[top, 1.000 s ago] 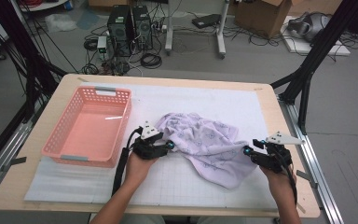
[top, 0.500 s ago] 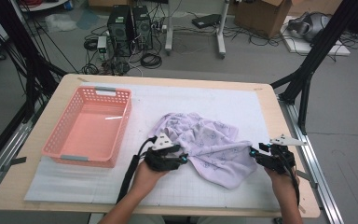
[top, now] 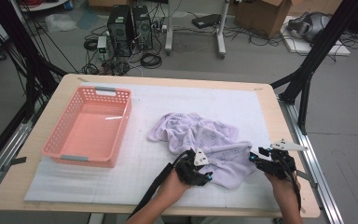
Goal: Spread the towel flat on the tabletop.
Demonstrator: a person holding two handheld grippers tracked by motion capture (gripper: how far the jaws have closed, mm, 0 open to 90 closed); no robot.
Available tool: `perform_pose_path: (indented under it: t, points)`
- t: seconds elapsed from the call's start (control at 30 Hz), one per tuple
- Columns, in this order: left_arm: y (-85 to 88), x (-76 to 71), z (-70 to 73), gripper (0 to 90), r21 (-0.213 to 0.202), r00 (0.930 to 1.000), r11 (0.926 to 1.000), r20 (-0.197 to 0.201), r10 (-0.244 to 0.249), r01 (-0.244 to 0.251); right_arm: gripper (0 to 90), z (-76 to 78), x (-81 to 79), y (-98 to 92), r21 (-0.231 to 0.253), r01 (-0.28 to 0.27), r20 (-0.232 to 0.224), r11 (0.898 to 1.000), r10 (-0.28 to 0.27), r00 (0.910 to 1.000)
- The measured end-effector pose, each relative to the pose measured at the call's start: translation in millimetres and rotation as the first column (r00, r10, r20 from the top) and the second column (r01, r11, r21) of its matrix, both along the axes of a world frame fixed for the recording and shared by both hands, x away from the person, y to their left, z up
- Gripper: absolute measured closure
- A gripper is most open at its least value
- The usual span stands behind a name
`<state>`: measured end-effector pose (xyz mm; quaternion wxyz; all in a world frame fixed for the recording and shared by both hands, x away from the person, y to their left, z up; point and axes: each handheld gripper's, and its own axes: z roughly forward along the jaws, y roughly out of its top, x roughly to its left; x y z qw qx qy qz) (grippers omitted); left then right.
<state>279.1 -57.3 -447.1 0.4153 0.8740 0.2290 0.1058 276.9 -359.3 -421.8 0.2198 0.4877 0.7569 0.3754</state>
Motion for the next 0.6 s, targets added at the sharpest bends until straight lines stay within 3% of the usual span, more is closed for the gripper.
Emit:
perform_pose_path:
  t: [0.07,0.17,0.27,0.37,0.6]
  points:
    - [1.9,-3.3,1.3,82.4,0.028,0.9993,0.9996,0.037,0.002,-0.003,51.5,0.0,-2.9,-1.5,0.001,-0.004,0.004,1.0,0.004,1.0]
    - [17.1,-6.0,3.7,86.6,0.008,0.9988,0.9992,0.031,0.038,-0.039,51.4,0.6,-7.1,-4.4,0.012,-0.002,0.006,1.0,0.002,1.0]
    - [50.9,-4.7,9.3,86.9,-0.041,0.9947,0.994,0.013,0.102,-0.102,51.1,1.2,-8.3,-8.1,0.026,0.003,0.012,1.0,-0.003,0.9999]
    - [96.2,-3.7,16.0,86.9,-0.089,0.9832,0.9793,-0.008,0.182,-0.182,51.0,1.0,-6.5,-9.4,0.044,0.009,0.011,0.999,-0.009,0.9999]
    - [161.9,-5.5,12.9,86.8,-0.121,0.9516,0.944,-0.023,0.307,-0.307,51.2,-0.7,0.0,0.0,0.053,-0.011,0.003,0.999,0.011,0.9999]
